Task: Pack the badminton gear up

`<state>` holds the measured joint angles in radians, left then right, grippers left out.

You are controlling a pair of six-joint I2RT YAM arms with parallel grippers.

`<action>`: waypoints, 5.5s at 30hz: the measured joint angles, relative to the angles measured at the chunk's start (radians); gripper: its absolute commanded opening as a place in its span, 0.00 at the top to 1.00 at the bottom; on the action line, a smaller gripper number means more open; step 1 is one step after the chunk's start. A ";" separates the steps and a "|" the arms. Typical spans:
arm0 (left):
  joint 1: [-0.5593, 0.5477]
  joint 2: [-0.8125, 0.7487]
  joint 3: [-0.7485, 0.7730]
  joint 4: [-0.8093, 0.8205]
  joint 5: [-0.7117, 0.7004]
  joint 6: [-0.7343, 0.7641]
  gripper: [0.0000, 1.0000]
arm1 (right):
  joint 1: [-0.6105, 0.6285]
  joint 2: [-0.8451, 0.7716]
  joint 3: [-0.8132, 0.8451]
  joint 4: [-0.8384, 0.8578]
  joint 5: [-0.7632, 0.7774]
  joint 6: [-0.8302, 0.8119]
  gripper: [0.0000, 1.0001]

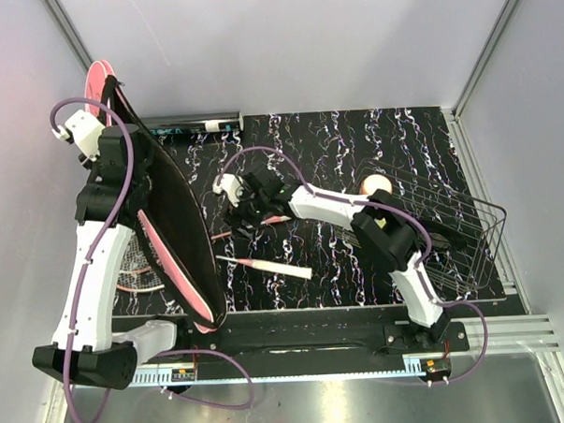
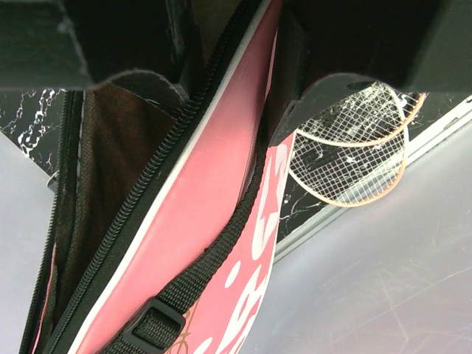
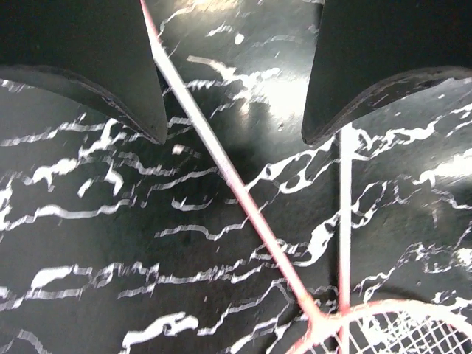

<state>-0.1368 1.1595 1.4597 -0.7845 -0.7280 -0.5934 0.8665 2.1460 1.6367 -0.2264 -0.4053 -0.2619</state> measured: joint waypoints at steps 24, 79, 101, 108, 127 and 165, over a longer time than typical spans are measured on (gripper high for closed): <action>0.024 -0.021 -0.043 0.031 -0.029 -0.021 1.00 | 0.083 0.229 0.238 -0.086 0.117 -0.430 0.66; 0.125 0.209 -0.291 0.232 0.130 -0.219 1.00 | -0.092 -0.391 -0.086 -0.317 0.883 -0.678 1.00; 0.126 0.277 -0.275 0.257 0.212 -0.220 1.00 | 0.134 -0.438 -0.156 -0.320 1.062 -0.662 1.00; 0.127 0.277 -0.275 0.271 0.281 -0.216 1.00 | 0.195 -0.377 -0.145 -0.323 1.097 -0.661 1.00; 0.077 0.195 -0.486 0.679 0.732 -0.316 1.00 | 0.235 0.179 0.811 -0.744 1.193 -0.070 1.00; 0.053 0.303 -0.631 1.026 1.179 -0.457 1.00 | -0.134 -0.206 -0.066 -0.227 -0.017 0.593 0.42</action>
<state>-0.0834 1.4628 0.8288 0.2417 0.4507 -1.0508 0.7330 1.9400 1.5703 -0.4530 -0.4221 0.3309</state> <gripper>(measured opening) 0.398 0.557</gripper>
